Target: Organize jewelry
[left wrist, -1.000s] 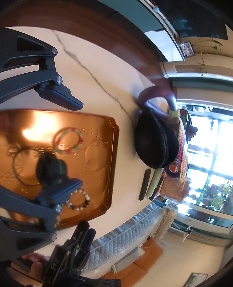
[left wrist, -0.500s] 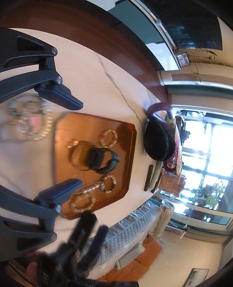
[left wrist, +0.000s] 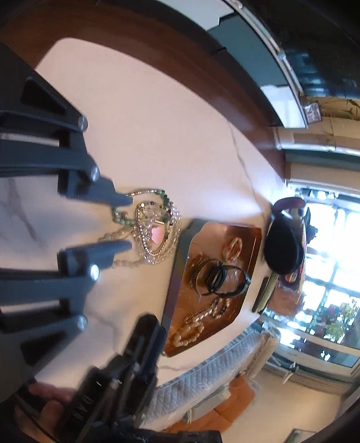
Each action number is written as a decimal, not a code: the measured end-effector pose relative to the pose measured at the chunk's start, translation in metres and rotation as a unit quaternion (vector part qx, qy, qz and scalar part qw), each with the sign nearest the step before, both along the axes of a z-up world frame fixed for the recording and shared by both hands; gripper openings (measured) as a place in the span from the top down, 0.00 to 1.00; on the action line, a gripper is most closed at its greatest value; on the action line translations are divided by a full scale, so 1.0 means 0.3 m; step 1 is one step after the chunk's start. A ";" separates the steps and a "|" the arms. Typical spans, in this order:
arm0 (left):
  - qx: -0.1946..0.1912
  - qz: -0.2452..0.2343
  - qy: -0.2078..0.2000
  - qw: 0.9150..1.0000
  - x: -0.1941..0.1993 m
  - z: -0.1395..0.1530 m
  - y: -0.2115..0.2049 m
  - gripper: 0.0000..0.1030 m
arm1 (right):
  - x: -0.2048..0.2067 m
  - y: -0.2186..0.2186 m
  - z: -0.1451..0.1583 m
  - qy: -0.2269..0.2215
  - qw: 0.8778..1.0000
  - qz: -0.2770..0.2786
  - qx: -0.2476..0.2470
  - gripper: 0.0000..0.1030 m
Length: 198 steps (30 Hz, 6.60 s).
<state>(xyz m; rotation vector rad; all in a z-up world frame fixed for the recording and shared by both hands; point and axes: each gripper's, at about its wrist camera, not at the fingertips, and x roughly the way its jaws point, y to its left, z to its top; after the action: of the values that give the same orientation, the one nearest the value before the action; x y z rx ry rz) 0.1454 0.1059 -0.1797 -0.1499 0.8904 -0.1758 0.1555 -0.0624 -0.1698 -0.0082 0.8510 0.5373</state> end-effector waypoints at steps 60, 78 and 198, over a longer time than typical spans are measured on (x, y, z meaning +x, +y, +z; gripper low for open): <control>-0.044 -0.073 -0.029 0.996 0.072 0.111 -0.084 0.96 | 0.032 -0.093 0.133 -0.054 0.998 -0.015 -0.007 0.93; -0.023 -0.084 -0.065 0.994 0.140 0.229 -0.193 0.96 | 0.022 -0.145 0.248 -0.098 0.995 -0.033 -0.011 0.93; 0.051 -0.086 0.018 0.995 0.156 -0.065 -0.073 0.96 | 0.080 -0.100 -0.071 0.006 0.996 -0.003 -0.092 0.95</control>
<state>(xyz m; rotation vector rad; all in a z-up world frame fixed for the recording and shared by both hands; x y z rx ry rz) 0.1922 0.0841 -0.1993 0.0201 0.9472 -0.2881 0.1794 -0.0924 -0.1911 -0.1705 0.9105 0.4517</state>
